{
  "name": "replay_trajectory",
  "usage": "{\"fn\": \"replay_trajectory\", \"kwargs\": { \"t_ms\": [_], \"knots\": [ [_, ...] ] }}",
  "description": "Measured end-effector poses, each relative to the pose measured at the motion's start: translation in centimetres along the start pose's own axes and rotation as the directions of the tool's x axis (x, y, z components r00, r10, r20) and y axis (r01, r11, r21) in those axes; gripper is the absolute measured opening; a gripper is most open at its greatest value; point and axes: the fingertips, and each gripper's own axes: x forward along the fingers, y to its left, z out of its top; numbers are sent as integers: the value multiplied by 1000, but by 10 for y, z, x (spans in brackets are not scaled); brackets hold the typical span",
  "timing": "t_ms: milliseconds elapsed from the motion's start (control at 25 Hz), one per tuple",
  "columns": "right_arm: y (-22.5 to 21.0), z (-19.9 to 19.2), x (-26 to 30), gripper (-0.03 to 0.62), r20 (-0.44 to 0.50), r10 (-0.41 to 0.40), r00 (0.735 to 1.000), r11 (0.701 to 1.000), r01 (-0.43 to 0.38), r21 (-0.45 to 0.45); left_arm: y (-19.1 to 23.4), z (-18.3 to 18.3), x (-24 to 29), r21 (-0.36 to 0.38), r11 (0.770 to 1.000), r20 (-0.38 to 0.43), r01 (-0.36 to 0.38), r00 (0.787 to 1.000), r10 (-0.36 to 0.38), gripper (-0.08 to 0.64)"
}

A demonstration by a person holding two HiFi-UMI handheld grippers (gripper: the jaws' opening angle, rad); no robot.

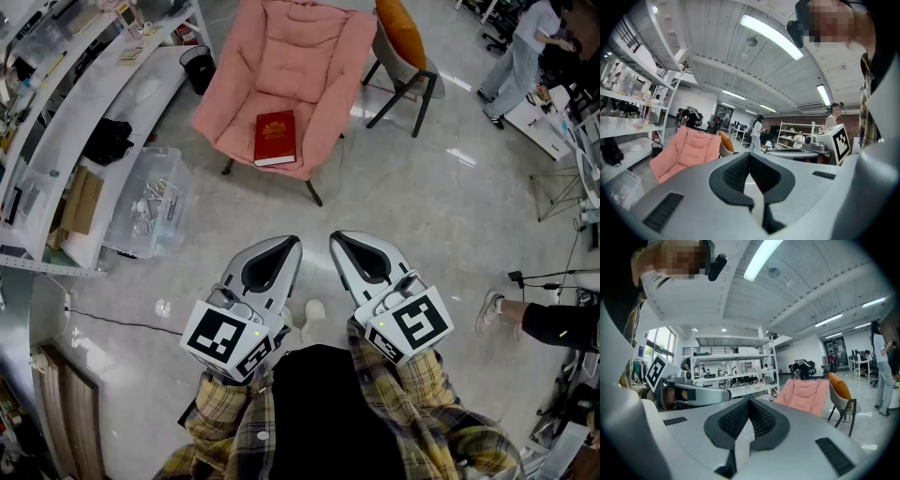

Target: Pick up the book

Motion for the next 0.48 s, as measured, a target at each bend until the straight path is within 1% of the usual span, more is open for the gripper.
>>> {"fn": "replay_trajectory", "kwargs": {
  "t_ms": [240,480],
  "knots": [
    [-5,0,-5,17,1,-1,1000,1000,1,8,-2,1,5,-5,1000,1,-5,1000,5,3],
    [-11,-2,-15,17,5,25,1000,1000,-25,15,-9,-2,7,-7,999,14,-47,999,47,3]
  ]
}}
